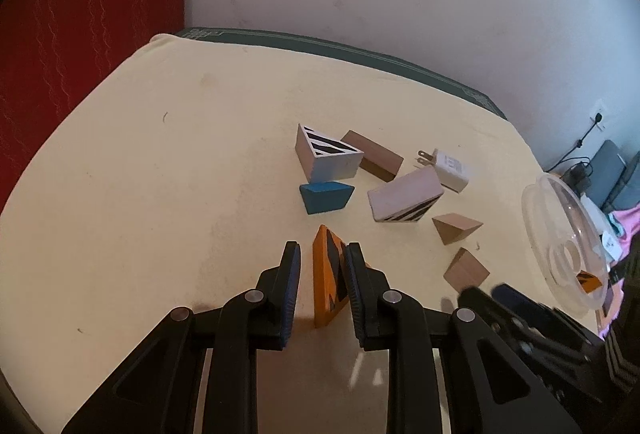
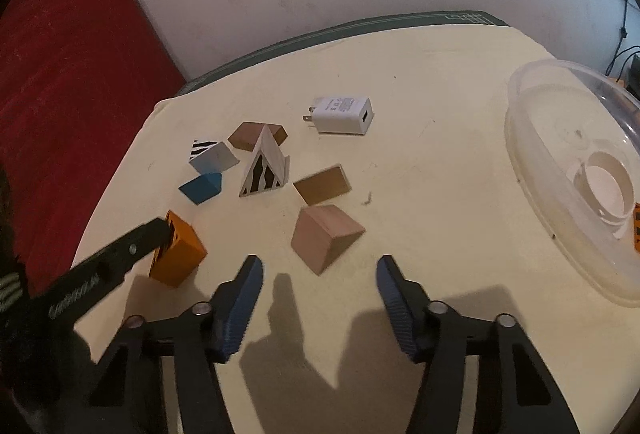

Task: Organize rigid objects
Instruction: 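Grasp the orange striped triangle with the left gripper while the right grasps the tan block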

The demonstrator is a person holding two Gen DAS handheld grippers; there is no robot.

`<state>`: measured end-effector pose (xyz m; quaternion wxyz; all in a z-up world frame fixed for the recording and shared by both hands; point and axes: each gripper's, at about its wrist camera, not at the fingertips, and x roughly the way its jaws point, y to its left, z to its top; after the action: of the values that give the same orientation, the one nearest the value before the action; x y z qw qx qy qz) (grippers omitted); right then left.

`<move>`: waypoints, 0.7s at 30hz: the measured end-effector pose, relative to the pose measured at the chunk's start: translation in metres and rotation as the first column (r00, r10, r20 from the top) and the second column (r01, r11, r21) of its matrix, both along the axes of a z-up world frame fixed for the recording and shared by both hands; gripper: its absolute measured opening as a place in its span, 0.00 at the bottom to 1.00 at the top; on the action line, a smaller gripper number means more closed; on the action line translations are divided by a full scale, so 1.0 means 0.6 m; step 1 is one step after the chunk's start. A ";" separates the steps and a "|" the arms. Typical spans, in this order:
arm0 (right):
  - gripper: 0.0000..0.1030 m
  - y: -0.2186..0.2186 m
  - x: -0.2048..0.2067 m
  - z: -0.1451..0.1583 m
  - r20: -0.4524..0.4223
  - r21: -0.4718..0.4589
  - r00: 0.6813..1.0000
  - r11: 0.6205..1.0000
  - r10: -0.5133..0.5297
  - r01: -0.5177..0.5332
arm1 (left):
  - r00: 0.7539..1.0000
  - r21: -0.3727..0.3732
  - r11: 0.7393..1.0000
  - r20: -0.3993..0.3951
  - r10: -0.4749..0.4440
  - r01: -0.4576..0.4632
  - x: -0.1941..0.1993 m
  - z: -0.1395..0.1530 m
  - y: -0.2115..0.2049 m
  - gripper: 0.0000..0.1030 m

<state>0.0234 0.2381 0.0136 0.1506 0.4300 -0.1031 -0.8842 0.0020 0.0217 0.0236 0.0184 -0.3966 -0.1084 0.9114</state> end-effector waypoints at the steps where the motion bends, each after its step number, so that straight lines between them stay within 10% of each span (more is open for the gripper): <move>1: 0.53 -0.003 -0.004 0.000 0.007 -0.003 1.000 1.000 -0.003 0.003 | 1.000 0.005 1.000 0.001 -0.002 0.002 0.000 0.000 -0.001 0.24; 16: 0.46 -0.039 -0.033 -0.001 -0.051 0.148 0.998 0.988 -0.046 0.053 | 1.000 0.027 0.999 0.004 -0.021 0.021 0.000 -0.002 -0.007 0.25; 21: 0.35 -0.040 -0.036 -0.001 -0.063 0.198 0.996 0.978 -0.059 0.071 | 1.000 0.033 0.999 0.012 -0.017 0.017 0.000 -0.004 -0.004 0.44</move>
<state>0.0018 0.2140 0.0128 0.0806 0.4140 -0.0234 -0.9064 0.0021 0.0192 0.0212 0.0320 -0.4028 -0.1203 0.9068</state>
